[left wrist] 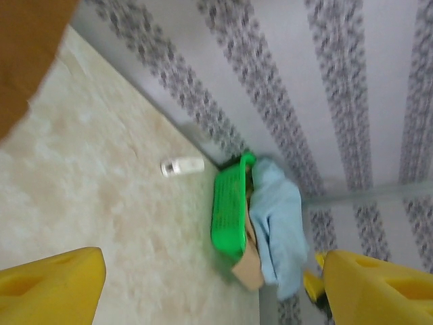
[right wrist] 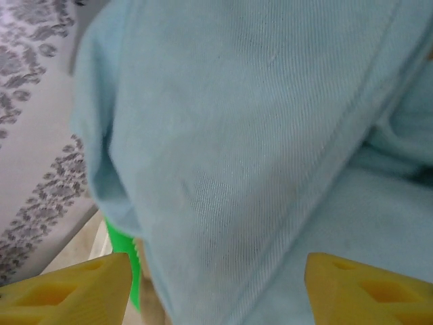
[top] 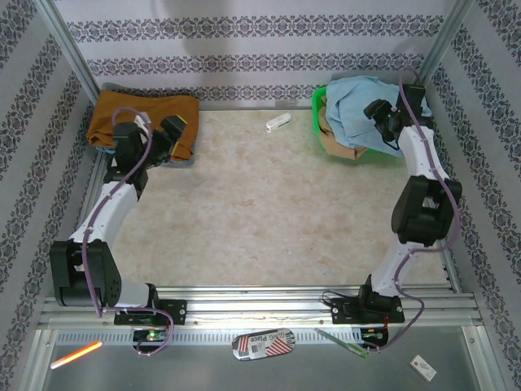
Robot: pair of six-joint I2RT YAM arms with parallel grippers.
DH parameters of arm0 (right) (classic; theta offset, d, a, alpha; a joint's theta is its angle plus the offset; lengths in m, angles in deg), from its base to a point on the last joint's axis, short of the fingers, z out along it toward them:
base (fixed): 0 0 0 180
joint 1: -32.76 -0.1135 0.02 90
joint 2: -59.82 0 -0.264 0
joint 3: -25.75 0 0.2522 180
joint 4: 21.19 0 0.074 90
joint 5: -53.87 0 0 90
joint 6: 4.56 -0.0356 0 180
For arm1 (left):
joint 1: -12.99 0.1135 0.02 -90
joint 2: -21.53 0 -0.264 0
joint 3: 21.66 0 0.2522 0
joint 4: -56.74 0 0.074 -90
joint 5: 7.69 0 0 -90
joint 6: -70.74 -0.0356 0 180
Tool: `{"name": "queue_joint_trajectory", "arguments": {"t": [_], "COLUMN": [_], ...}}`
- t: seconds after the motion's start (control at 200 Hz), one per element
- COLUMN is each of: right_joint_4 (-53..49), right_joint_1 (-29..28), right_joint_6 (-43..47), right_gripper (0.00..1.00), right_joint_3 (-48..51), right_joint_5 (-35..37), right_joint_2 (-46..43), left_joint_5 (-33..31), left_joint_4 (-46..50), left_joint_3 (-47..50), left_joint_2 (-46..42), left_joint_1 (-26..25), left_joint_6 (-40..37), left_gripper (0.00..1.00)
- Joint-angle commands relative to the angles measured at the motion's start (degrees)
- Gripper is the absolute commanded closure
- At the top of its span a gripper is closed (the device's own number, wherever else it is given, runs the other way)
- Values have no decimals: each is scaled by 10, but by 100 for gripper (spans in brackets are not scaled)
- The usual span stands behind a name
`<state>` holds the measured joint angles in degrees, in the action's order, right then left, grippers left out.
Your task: Fold and stack the trousers
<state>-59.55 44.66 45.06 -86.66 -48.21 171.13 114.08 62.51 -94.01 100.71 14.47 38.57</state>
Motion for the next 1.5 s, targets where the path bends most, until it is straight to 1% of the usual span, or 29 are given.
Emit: {"name": "queue_joint_trajectory", "arguments": {"t": [0.0,0.09,0.12,0.14,0.18,0.23,0.275,0.325,0.42,0.644,0.774,0.889,0.989,1.044,1.089,1.154,1.214,1.279,1.284,1.304,1.359,1.379,1.394,1.444,1.459,1.464,1.494], "right_joint_4": [-48,-67,-71,-70,-63,-53,-48,-41,-33,9,4,5,-4,-6,-8,3,24,27,28,31,34,32,32,35,35,34,26], "right_joint_1": [1,3,3,3,2,3,1,-3,-20,-50,-69,-104,-165,-217,-260,-324,-385,-447,-451,-467,-503,-511,-516,-529,-533,-534,-539], "right_joint_6": [-22,-27,-29,-30,-33,-35,-37,-34,-23,0,15,29,67,90,109,112,106,97,96,93,81,76,74,68,67,67,70], "right_gripper": [33,33,36,41,57,72,88,100,100,100,100,100,100,100,100,100,100,100,100,90,53,42,37,27,17,15,10], "right_joint_3": [-30,-64,-73,-76,-77,-75,-75,-71,-57,-12,-19,-17,-10,11,34,84,144,196,200,216,252,262,269,291,297,299,306], "right_joint_5": [3,9,7,6,3,-4,-14,-19,-3,37,23,8,18,30,57,86,86,77,76,69,57,48,38,-4,-12,-16,-26], "right_joint_2": [34,66,74,79,83,83,80,69,29,-104,-151,-212,-280,-318,-352,-399,-434,-444,-444,-444,-436,-431,-429,-425,-425,-425,-428], "left_joint_5": [17,22,29,34,45,53,56,59,62,69,75,73,63,57,53,51,48,43,42,38,24,19,16,8,6,5,0], "left_joint_4": [16,3,-3,-6,-14,-18,-20,-20,-26,-36,-41,-37,-30,-24,-20,-18,-14,0,1,6,14,18,21,31,33,34,41], "left_joint_3": [-18,-9,-7,-7,-8,-9,-9,-10,-8,-4,-4,-6,-3,-3,-4,-4,-5,-10,-10,-11,-9,-9,-9,-11,-12,-12,-13], "left_joint_2": [2,5,10,13,19,25,29,32,33,32,31,24,15,8,4,-1,-6,-13,-13,-17,-26,-30,-33,-43,-45,-46,-53], "left_joint_1": [-18,-33,-35,-36,-38,-38,-38,-38,-40,-47,-51,-55,-55,-55,-55,-55,-55,-53,-53,-52,-52,-52,-52,-52,-51,-51,-51], "left_joint_6": [-29,-24,-18,-14,-8,-4,-4,-4,-7,-18,-24,-36,-40,-47,-51,-54,-58,-66,-67,-69,-78,-80,-82,-87,-90,-90,-93], "left_gripper": [17,18,18,19,19,20,21,22,22,23,23,23,24,24,24,24,24,23,23,23,22,21,20,19,19,18,18]}}
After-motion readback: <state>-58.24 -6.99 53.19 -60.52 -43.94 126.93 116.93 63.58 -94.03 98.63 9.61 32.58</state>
